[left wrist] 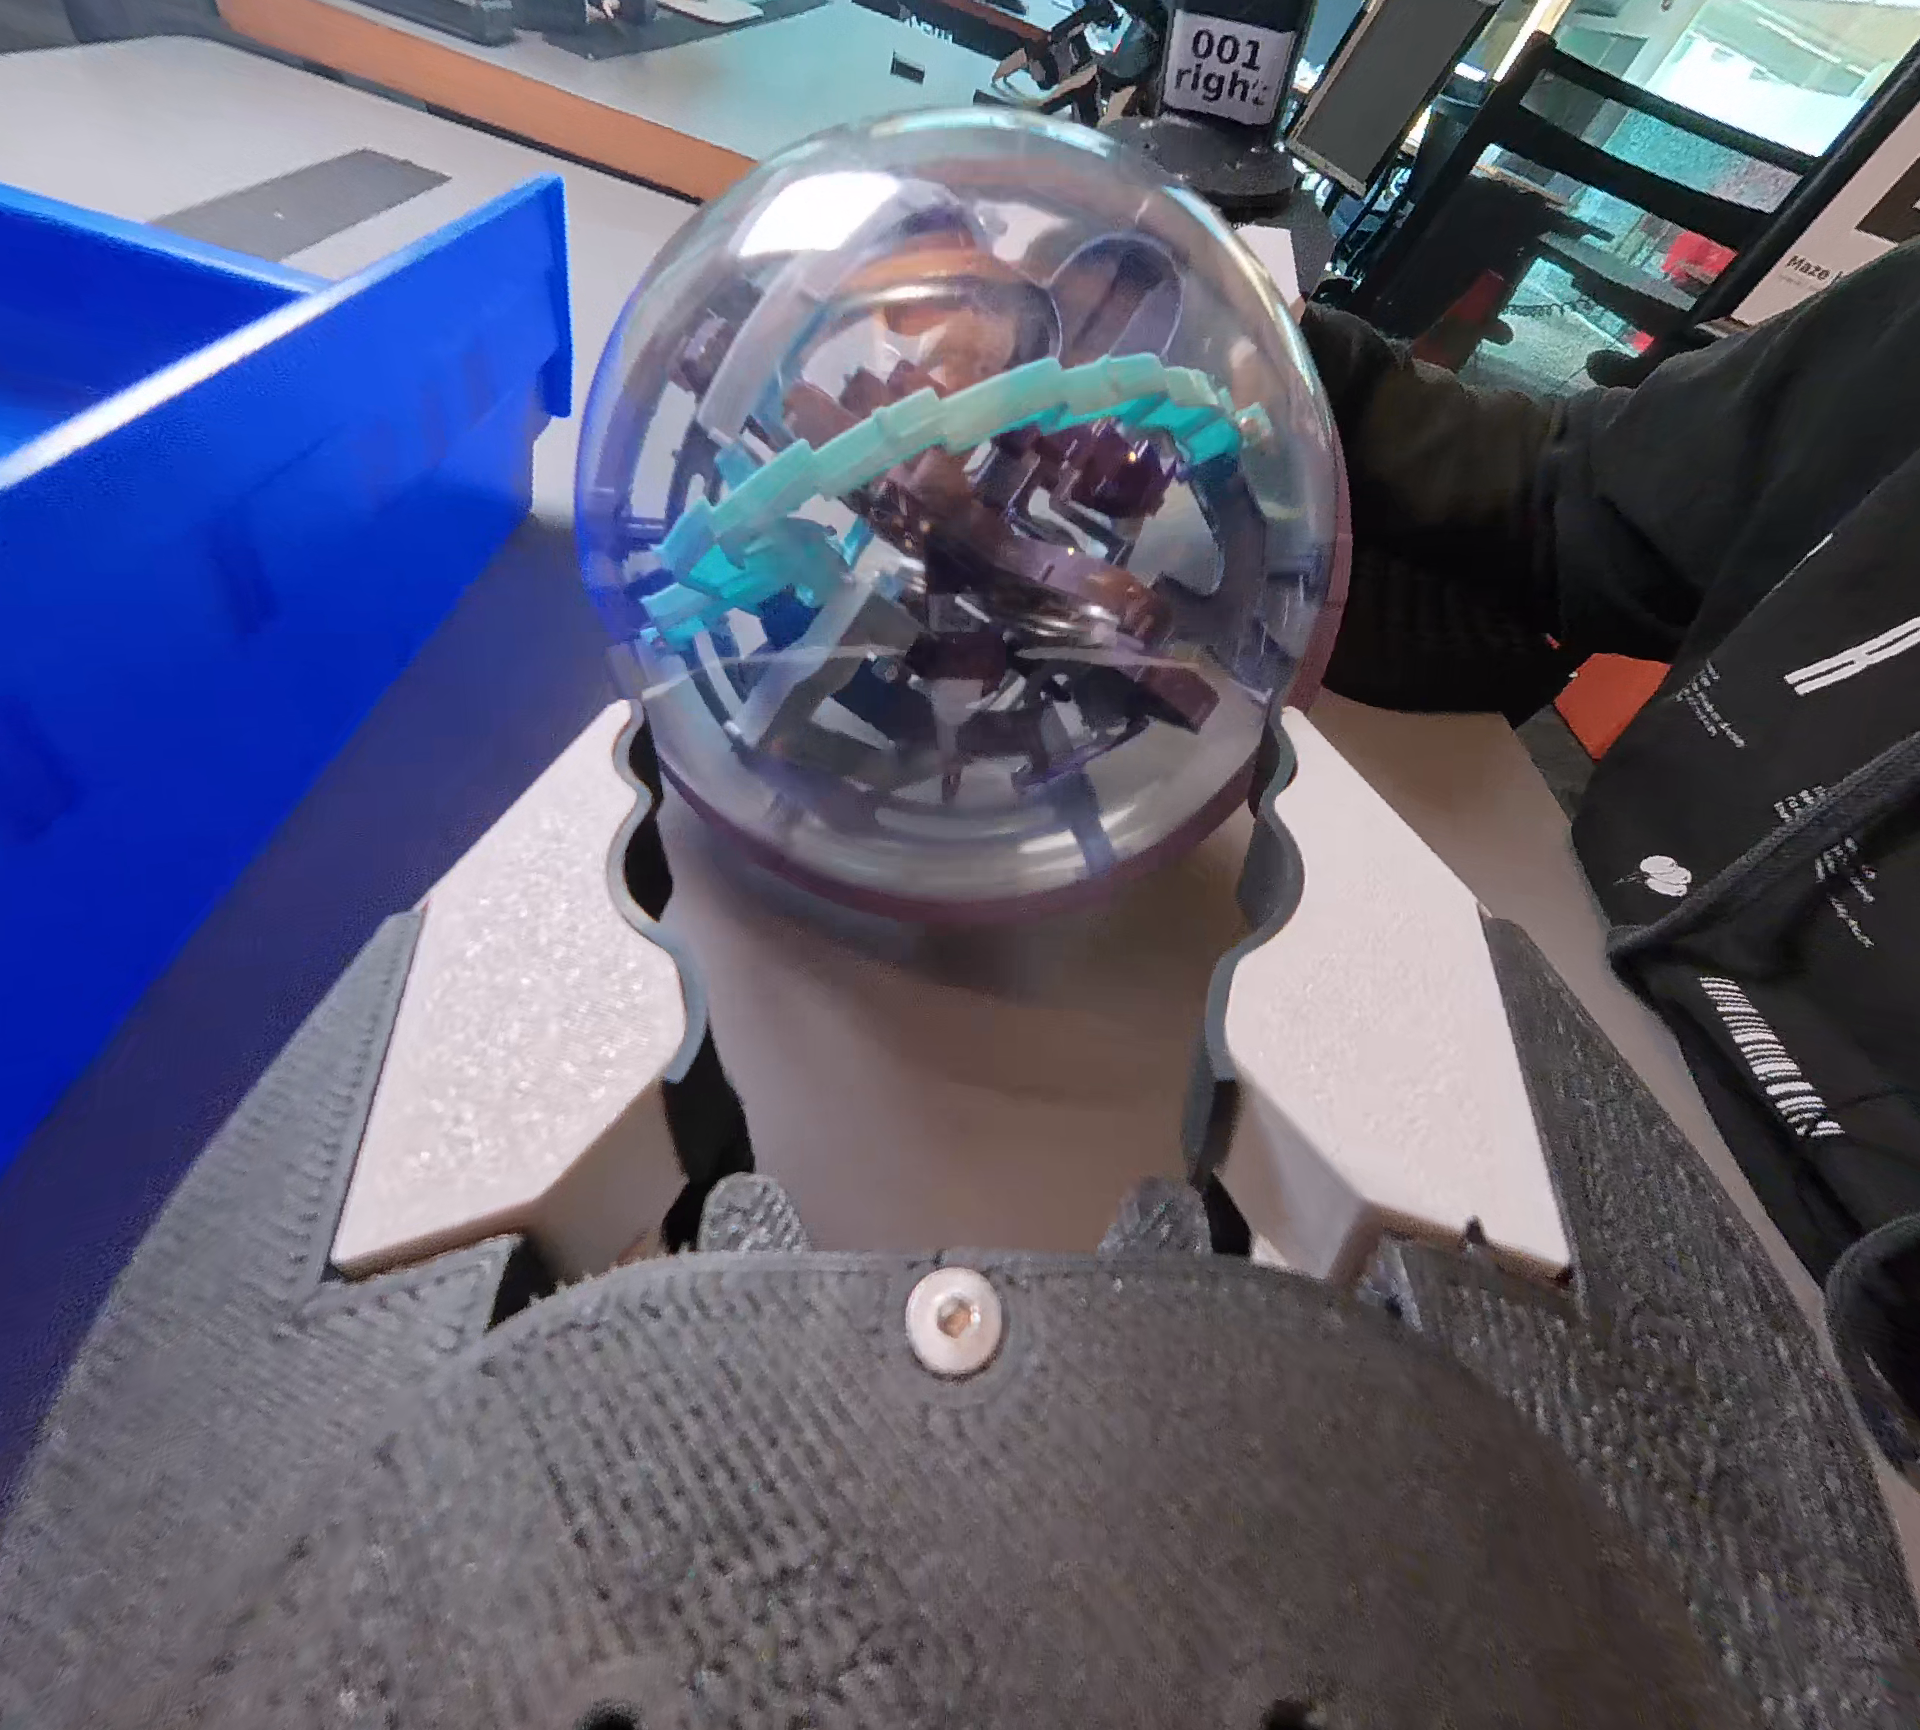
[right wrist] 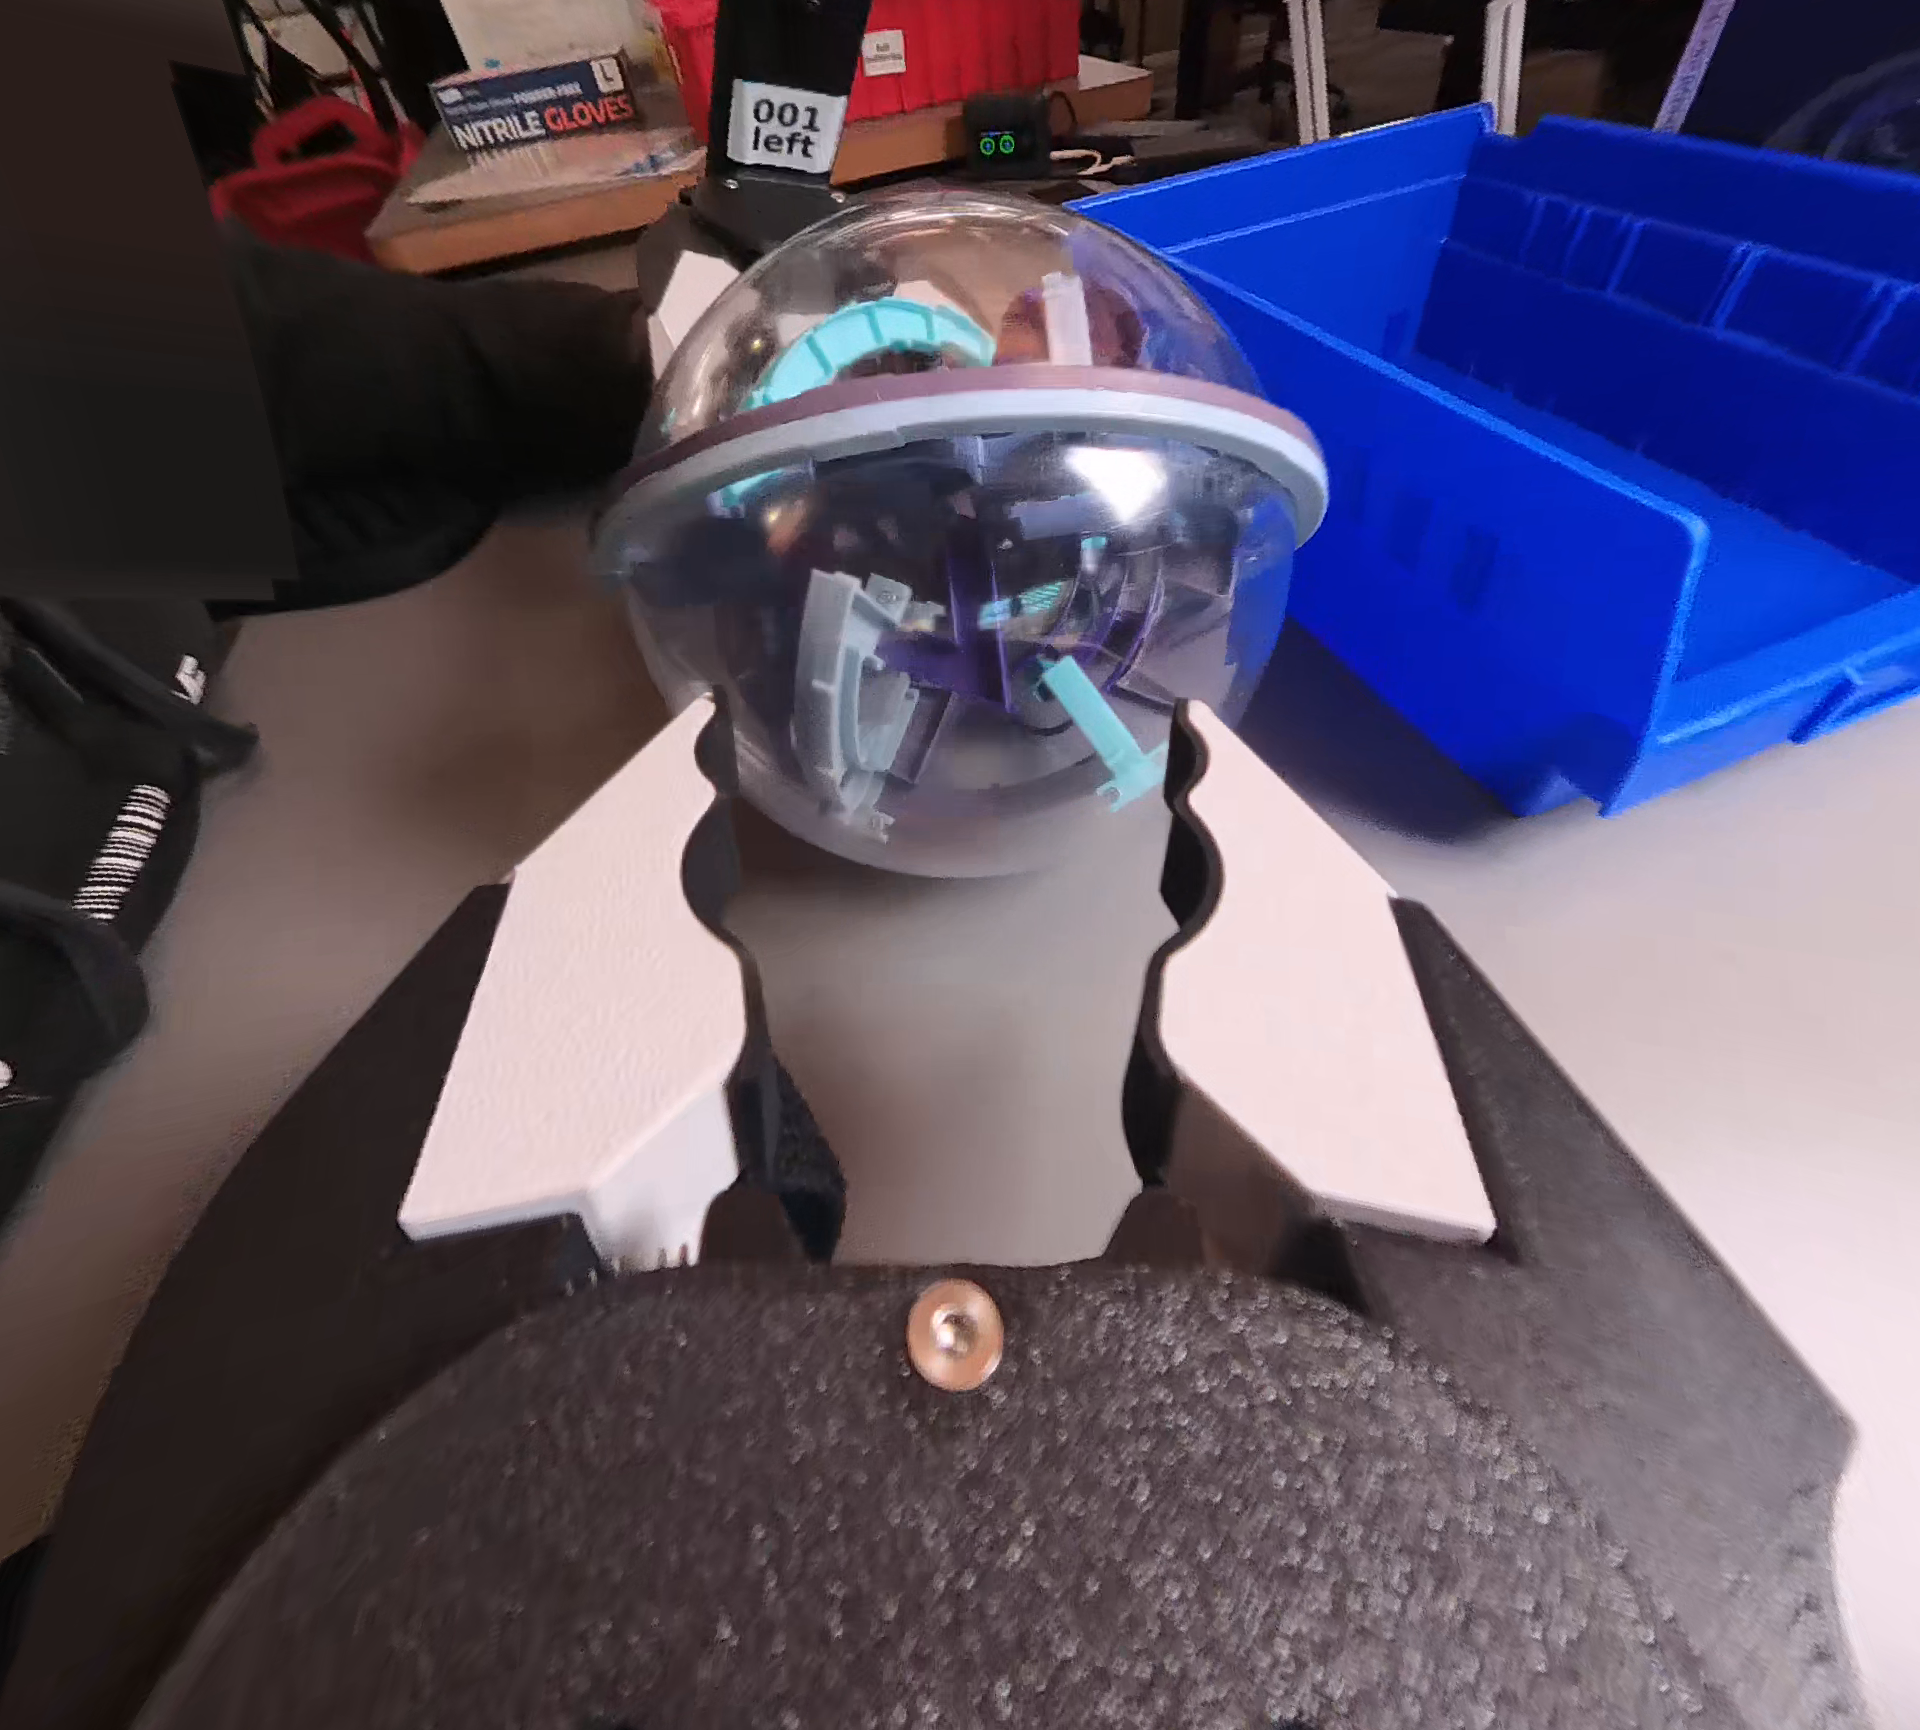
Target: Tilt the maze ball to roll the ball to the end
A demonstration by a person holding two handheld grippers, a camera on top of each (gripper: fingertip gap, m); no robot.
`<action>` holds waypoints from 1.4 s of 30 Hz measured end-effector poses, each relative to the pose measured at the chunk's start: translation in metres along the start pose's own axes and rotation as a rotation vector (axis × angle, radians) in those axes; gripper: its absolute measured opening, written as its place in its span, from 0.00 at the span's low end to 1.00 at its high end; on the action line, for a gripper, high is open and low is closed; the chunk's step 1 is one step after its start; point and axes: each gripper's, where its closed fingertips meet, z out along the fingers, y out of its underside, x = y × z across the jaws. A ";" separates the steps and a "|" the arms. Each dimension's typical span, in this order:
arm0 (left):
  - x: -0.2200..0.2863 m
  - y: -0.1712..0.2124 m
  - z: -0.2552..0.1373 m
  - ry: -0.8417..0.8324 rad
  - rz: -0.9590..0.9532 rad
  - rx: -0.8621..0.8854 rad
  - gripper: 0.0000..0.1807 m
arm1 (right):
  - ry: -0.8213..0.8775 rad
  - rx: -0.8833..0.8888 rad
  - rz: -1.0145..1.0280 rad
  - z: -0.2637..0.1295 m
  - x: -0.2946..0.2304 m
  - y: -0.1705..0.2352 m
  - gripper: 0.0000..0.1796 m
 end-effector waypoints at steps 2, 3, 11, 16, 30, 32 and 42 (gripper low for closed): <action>0.002 0.005 -0.001 0.010 -0.011 -0.021 0.60 | 0.017 -0.001 -0.020 0.000 0.001 -0.001 0.46; 0.003 0.007 -0.002 0.016 -0.009 -0.038 0.59 | 0.018 0.005 -0.015 -0.001 0.001 -0.002 0.46; -0.009 -0.036 -0.024 0.013 0.071 0.108 0.73 | 0.030 0.029 -0.010 -0.001 0.007 -0.007 0.43; 0.002 -0.024 0.000 0.048 0.161 0.020 0.73 | 0.026 0.038 -0.016 0.006 0.004 -0.009 0.42; 0.006 0.000 -0.006 -0.138 0.159 0.017 0.68 | 0.028 -0.057 -0.025 0.005 0.000 0.009 0.40; 0.007 0.002 -0.006 -0.150 0.151 0.014 0.67 | 0.018 -0.053 -0.033 0.008 -0.003 0.008 0.40; 0.001 -0.035 -0.025 -0.035 0.123 0.113 0.74 | -0.019 -0.046 -0.022 0.018 -0.007 0.005 0.41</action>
